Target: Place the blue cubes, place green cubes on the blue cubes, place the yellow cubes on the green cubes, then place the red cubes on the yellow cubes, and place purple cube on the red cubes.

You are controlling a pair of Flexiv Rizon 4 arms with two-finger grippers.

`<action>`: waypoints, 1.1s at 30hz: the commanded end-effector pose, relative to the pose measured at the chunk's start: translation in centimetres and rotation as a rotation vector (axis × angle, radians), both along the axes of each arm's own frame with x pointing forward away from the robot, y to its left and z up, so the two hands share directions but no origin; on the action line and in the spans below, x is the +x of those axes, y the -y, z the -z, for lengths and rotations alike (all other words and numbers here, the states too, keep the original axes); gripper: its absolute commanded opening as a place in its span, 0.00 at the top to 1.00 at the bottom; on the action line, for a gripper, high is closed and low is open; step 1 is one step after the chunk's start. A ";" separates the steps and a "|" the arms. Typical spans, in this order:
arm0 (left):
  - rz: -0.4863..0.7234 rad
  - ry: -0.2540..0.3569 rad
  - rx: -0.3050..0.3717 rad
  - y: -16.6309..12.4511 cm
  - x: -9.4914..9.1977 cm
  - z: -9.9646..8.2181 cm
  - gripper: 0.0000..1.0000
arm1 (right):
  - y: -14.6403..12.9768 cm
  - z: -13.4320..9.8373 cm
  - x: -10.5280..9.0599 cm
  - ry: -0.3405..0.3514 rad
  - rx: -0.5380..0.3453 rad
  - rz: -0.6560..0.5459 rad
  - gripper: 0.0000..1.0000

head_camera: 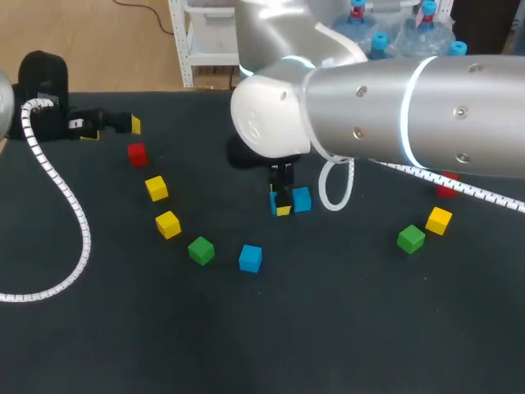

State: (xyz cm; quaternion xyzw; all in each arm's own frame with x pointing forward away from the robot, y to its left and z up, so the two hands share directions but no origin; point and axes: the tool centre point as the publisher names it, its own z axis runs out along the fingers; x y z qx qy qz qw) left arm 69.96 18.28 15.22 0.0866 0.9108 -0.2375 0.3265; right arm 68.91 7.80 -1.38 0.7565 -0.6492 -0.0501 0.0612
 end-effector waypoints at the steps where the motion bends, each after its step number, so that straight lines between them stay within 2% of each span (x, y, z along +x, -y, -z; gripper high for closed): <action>1: 0.004 0.005 -0.007 -0.2 0.0 0.2 0.00 | -0.1 0.0 -0.2 0.001 0.004 -0.007 0.00; 7: 0.004 0.005 -0.007 -0.2 0.0 0.2 0.00 | -0.3 -0.6 0.0 0.010 0.021 -0.007 0.00; 13: 0.004 0.005 -0.007 -0.2 0.0 0.2 0.00 | 1.4 -3.9 0.0 0.076 0.085 0.025 0.00; 19: 0.004 0.005 -0.007 -0.2 0.0 0.2 0.00 | 5.2 -7.7 -1.7 0.152 0.154 0.081 0.00; 23: 0.004 0.005 -0.007 -0.2 0.0 0.2 0.00 | 8.6 -9.2 -2.9 0.186 0.177 0.126 0.00; 28: 0.004 0.005 -0.007 -0.2 0.0 0.2 0.00 | 12.9 -10.0 -4.6 0.209 0.165 0.207 0.00; 33: 0.004 0.005 -0.007 -0.2 0.0 0.2 0.00 | 15.8 -9.5 -6.4 0.194 0.197 0.265 0.00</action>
